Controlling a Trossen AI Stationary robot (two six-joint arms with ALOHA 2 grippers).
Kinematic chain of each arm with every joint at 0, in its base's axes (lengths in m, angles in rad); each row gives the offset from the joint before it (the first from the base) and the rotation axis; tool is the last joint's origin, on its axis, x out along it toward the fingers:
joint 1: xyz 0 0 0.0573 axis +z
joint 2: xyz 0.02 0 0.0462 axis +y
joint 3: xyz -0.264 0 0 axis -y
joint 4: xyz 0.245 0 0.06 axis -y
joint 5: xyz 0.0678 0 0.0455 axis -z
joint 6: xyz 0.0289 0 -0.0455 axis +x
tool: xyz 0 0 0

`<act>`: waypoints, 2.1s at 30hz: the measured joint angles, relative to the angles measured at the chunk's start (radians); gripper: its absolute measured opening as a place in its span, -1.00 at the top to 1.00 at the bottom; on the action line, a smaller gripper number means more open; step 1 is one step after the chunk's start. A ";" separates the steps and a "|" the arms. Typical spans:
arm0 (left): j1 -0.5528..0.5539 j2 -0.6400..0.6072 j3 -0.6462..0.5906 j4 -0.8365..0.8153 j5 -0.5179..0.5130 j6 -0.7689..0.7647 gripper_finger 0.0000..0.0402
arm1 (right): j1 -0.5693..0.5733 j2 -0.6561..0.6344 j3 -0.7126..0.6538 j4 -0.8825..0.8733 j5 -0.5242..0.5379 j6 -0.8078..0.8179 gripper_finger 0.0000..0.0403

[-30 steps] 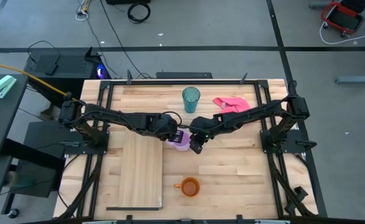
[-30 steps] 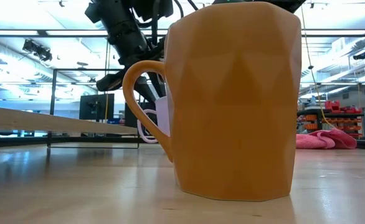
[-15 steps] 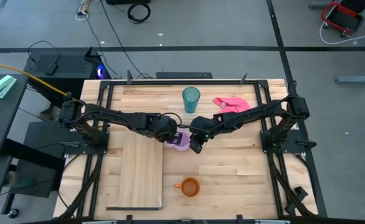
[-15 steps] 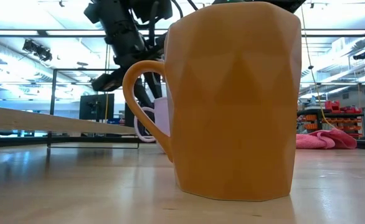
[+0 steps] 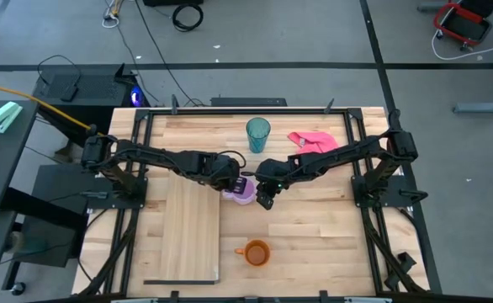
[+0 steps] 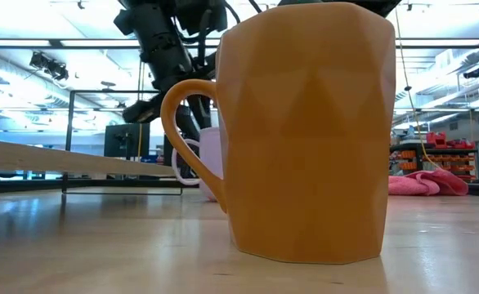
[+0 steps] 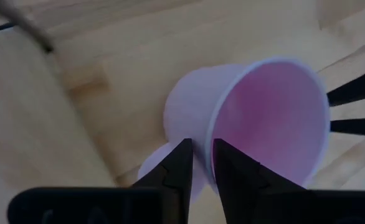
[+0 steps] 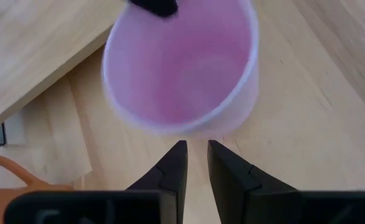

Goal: Stack small to large cups/mugs on shelf
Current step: Put the purple cup on the shelf

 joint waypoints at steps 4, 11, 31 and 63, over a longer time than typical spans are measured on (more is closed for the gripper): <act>0.000 0.018 -0.002 0.011 0.015 0.000 0.67 | 0.000 0.000 0.000 0.005 0.000 0.000 0.65; 0.005 0.010 -0.002 0.011 0.016 0.002 0.77 | 0.000 0.000 0.000 -0.001 0.000 0.003 0.65; -0.047 -0.019 0.435 -0.473 -0.025 0.146 0.95 | 0.038 -0.312 0.010 -0.197 -0.032 0.030 0.65; -0.214 -0.315 0.182 -0.941 -0.126 -0.245 0.95 | 0.406 -0.595 0.010 -0.510 0.333 0.214 0.65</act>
